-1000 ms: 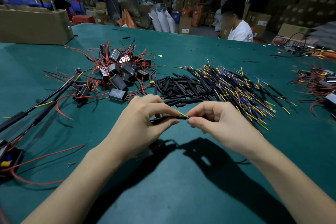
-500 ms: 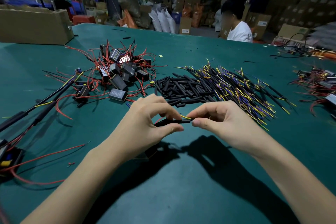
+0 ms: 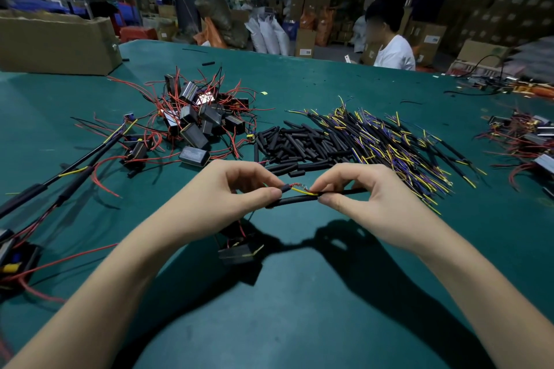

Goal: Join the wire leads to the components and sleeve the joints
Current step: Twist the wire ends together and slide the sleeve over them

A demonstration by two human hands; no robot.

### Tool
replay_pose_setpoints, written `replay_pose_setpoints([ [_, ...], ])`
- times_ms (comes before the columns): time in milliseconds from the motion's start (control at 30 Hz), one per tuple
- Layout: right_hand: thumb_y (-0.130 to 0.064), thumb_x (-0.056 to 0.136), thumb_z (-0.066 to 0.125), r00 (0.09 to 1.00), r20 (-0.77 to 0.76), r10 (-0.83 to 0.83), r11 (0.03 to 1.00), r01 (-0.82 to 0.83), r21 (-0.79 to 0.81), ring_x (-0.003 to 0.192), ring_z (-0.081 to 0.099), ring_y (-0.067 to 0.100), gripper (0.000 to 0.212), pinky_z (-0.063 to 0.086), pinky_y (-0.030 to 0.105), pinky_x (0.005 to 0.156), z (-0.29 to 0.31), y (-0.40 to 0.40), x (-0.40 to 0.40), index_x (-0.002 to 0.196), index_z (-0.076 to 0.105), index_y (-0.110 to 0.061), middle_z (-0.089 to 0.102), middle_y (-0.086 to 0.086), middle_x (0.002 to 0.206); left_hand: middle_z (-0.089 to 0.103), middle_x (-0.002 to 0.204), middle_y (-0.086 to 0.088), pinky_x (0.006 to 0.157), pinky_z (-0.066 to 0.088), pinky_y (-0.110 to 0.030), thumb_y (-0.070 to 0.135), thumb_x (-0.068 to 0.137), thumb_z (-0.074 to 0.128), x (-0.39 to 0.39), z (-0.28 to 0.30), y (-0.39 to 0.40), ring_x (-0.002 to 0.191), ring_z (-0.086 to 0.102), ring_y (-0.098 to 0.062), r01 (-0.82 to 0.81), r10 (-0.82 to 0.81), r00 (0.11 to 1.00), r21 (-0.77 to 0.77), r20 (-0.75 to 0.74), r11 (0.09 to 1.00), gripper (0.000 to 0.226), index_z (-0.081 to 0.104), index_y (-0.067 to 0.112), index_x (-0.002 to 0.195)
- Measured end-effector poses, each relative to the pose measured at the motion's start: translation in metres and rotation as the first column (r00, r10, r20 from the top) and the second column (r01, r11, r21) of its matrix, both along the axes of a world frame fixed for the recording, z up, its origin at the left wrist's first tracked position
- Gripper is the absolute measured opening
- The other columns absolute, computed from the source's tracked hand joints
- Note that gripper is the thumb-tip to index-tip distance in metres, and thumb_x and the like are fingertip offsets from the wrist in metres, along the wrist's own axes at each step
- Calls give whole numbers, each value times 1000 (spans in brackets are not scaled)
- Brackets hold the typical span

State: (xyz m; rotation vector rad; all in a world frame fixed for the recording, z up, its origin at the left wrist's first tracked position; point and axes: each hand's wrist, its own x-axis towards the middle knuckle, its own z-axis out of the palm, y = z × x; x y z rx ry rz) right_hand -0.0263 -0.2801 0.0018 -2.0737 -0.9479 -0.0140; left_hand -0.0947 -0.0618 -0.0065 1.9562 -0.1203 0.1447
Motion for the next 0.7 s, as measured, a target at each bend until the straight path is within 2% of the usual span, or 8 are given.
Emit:
replay_pose_setpoints([
  [100,-1,81,72,997,78,13,1000,-13,6,77,57,5,20,38,10,76,2,-1,-1,87,75,-20,65,-5,76,72,72,8,57,42,-21,23,81,72,-1,0,-3,59,54,-3,-24,20,997,52,81,998,9,74,32,80],
  [200,-2,83,70,988,152,29,999,-26,-22,84,59,9,22,43,23,84,4,-2,-1,92,75,-22,65,-7,84,72,73,9,52,38,-30,29,80,72,-1,1,-3,54,44,-23,-59,42,989,120,140,991,16,73,45,83],
  [267,-6,86,68,982,185,37,997,-22,-78,88,58,8,22,42,36,88,5,-3,-1,94,74,-26,63,-13,85,71,74,6,53,42,-42,29,80,73,-2,1,-4,55,48,-33,-93,58,978,172,201,981,17,73,45,83],
  [300,-8,86,68,983,179,43,995,-26,-94,86,57,5,22,41,36,88,4,-3,-1,95,74,-27,61,-16,84,71,74,4,58,45,-45,27,80,74,-2,1,-4,58,54,-34,-107,64,971,176,231,978,16,75,42,82],
  [400,-12,88,67,996,79,50,999,-48,-23,76,56,5,12,41,18,80,1,1,-3,90,72,-22,62,-6,78,70,73,1,69,48,-29,14,79,75,-3,1,-6,70,63,-17,-128,63,944,182,325,975,16,77,28,86],
  [467,-14,88,66,999,30,27,999,-28,29,75,58,11,7,42,16,75,-1,4,-5,84,71,-17,66,0,77,69,74,1,67,42,-15,9,79,75,-3,1,-7,70,61,-8,-135,55,933,203,356,970,15,76,22,87],
  [633,-13,89,65,998,-57,35,992,-28,124,65,53,8,10,45,26,69,-9,11,-5,80,66,-18,61,-7,69,66,74,3,65,36,-8,5,78,75,-3,2,-8,69,59,-5,-145,44,919,231,392,962,16,77,16,89],
  [700,-11,89,64,995,-85,45,983,-29,182,66,54,21,6,47,37,68,-12,14,-6,85,66,-16,62,5,72,66,75,4,65,37,-9,5,78,75,-2,2,-8,69,59,-5,-144,41,919,237,393,961,15,77,16,89],
])
